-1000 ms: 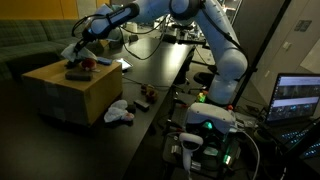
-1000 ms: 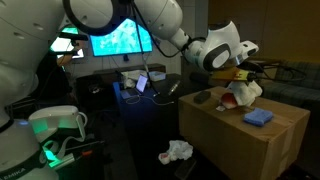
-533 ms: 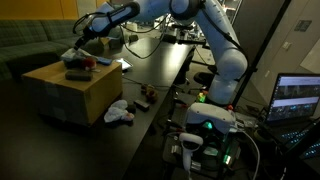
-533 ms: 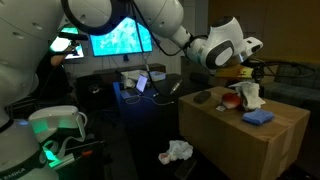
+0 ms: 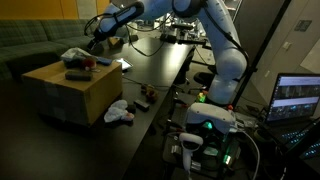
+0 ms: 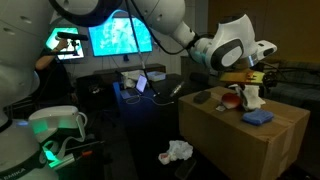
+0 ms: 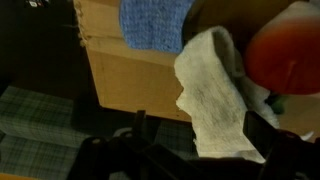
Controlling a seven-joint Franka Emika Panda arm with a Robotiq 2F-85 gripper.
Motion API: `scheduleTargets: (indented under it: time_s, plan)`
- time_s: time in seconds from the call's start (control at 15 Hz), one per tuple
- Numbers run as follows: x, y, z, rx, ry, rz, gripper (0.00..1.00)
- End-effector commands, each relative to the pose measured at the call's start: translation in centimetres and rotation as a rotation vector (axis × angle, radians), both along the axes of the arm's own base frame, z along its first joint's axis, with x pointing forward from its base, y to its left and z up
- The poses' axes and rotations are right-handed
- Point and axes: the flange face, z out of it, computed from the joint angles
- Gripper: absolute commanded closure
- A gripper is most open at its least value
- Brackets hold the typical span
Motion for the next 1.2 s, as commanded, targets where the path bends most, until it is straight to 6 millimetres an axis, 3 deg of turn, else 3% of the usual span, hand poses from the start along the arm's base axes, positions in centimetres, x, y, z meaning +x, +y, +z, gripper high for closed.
scheduleTargets:
  time_s: [0.0, 0.33, 0.6, 0.87, 1.13]
  plan:
    - [-3.0, -1.8, 0.2, -0.005, 0.056, -0.014, 0.0]
    - [-5.7, -2.6, -1.6, -0.011, 0.12, -0.019, 0.0]
    - [-7.0, -2.2, -3.8, -0.022, 0.163, 0.015, 0.0]
    - [-7.5, -1.9, -5.9, -0.062, 0.18, 0.069, 0.0]
    - [-7.4, -2.1, -6.1, -0.087, 0.178, 0.112, 0.0]
